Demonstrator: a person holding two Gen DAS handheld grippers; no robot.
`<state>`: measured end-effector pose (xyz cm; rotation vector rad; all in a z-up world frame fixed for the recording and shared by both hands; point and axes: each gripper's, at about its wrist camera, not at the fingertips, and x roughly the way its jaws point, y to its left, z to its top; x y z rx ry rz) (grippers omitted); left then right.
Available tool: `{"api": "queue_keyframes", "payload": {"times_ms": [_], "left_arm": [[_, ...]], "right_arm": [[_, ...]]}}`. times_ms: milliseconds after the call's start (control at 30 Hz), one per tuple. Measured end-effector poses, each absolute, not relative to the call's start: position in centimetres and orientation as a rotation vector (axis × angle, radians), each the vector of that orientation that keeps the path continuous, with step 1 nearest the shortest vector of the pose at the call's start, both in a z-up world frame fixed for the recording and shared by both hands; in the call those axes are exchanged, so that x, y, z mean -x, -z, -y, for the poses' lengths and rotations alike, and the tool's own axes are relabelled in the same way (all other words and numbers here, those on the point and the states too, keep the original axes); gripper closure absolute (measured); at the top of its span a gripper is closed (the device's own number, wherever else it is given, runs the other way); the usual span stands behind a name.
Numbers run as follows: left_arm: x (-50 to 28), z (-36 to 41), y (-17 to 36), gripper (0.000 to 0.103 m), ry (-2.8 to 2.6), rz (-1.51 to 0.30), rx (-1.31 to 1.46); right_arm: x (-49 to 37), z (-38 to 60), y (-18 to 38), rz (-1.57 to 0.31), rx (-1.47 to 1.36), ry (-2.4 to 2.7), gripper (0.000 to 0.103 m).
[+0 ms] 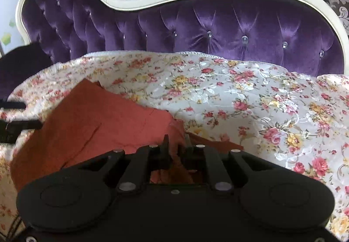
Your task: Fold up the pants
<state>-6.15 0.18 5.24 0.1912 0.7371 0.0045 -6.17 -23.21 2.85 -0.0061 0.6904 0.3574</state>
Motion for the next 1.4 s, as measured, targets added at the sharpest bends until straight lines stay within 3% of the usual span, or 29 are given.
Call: {"api": "queue_keyframes", "payload": {"times_ms": [300, 367, 433, 467, 567, 600, 833, 1000, 1167, 1400], "left_arm": [[-3.2, -1.7, -1.8, 0.027, -0.06, -0.878, -0.181], [-4.2, -2.4, -1.5, 0.019, -0.062, -0.89, -0.15], [-4.7, -3.0, -1.4, 0.017, -0.064, -0.904, -0.117], [-4.8, -3.2, -1.6, 0.018, -0.063, -0.911, -0.106], [-3.3, -3.3, -3.1, 0.022, -0.086, -0.871, -0.133], [-2.5, -3.4, -3.8, 0.022, -0.093, -0.854, -0.14], [3.5, -2.9, -7.2, 0.022, -0.036, -0.765, -0.148], [6.8, -0.6, -4.9, 0.022, 0.037, -0.81, -0.222], [8.8, 0.1, -2.0, 0.021, 0.047, -0.817, -0.291], [8.6, -0.4, -2.0, 0.02, 0.045, -0.828, -0.243]], "right_arm": [[7.0, 23.6, -2.7, -0.682, -0.029, -0.336, 0.088], [7.0, 23.8, -2.5, -0.681, -0.05, -0.329, 0.088], [7.1, 23.9, -2.5, -0.679, -0.06, -0.324, 0.087], [7.2, 23.8, -2.7, -0.678, -0.056, -0.315, 0.085], [8.6, 24.0, -3.7, -0.642, -0.045, -0.281, 0.06], [9.3, 24.2, -4.2, -0.621, -0.043, -0.266, 0.059], [14.4, 23.3, -6.4, -0.535, -0.03, -0.262, 0.059], [16.5, 21.1, -4.0, -0.648, 0.059, -0.238, 0.067], [17.4, 22.2, -3.2, -0.732, -0.028, -0.191, 0.068], [14.3, 22.6, -6.7, -0.612, -0.072, -0.217, 0.07]]}}
